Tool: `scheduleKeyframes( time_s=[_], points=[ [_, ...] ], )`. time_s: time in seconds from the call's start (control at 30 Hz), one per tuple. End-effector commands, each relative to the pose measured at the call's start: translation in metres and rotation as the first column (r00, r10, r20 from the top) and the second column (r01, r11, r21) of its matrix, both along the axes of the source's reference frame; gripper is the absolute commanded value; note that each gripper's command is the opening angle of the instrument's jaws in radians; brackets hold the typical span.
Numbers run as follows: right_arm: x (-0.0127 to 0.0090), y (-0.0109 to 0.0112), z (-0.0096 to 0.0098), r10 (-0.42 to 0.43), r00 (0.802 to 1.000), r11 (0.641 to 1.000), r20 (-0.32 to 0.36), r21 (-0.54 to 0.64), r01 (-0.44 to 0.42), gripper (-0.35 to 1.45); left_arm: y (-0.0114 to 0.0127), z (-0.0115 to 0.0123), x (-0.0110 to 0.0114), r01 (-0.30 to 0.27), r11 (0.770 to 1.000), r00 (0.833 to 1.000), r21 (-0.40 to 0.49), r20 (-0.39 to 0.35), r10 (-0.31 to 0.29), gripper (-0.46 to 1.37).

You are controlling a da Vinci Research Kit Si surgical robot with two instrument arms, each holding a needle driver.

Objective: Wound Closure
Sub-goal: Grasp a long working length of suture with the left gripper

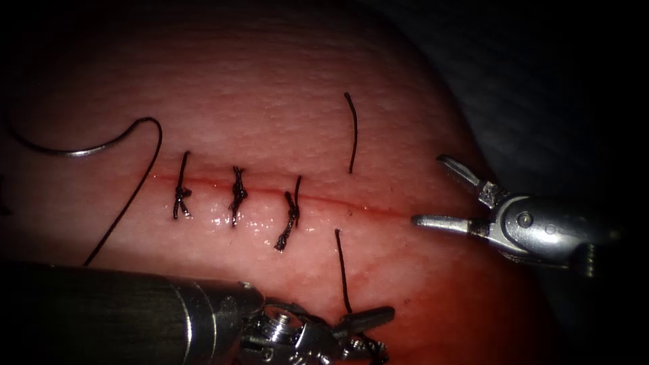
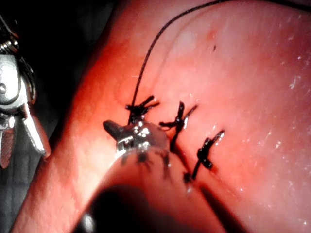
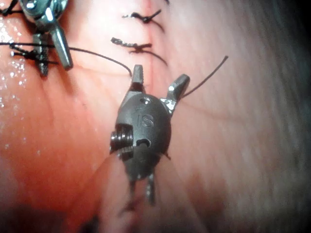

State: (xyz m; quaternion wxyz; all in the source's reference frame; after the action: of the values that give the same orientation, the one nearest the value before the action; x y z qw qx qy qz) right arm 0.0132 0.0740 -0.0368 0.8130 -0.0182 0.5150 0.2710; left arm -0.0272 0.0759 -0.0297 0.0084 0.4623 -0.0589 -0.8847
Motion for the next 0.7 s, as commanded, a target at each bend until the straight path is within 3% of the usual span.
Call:
scheduleKeyframes(
  time_s=[0.03,0.37,0.7],
  points=[
    [0.0,0.0,0.0,-0.002,1.0,1.0,-0.001,0.0,0.002,0.84,0.0001,-0.0001,0.0,0.0,1.0,1.0,-0.004,-0.001,0.0,0.21],
    [-0.0001,0.0,0.0,-0.002,1.0,1.0,-0.002,0.007,0.002,0.81,-0.0011,-0.0006,-0.0002,0.002,1.0,1.0,-0.01,0.003,-0.002,0.22],
    [-0.0001,0.0,0.0,-0.003,1.0,1.0,-0.003,0.007,0.003,0.81,-0.0005,-0.0012,0.0006,0.009,1.0,1.0,-0.013,0.022,-0.009,0.23]
  ],
)
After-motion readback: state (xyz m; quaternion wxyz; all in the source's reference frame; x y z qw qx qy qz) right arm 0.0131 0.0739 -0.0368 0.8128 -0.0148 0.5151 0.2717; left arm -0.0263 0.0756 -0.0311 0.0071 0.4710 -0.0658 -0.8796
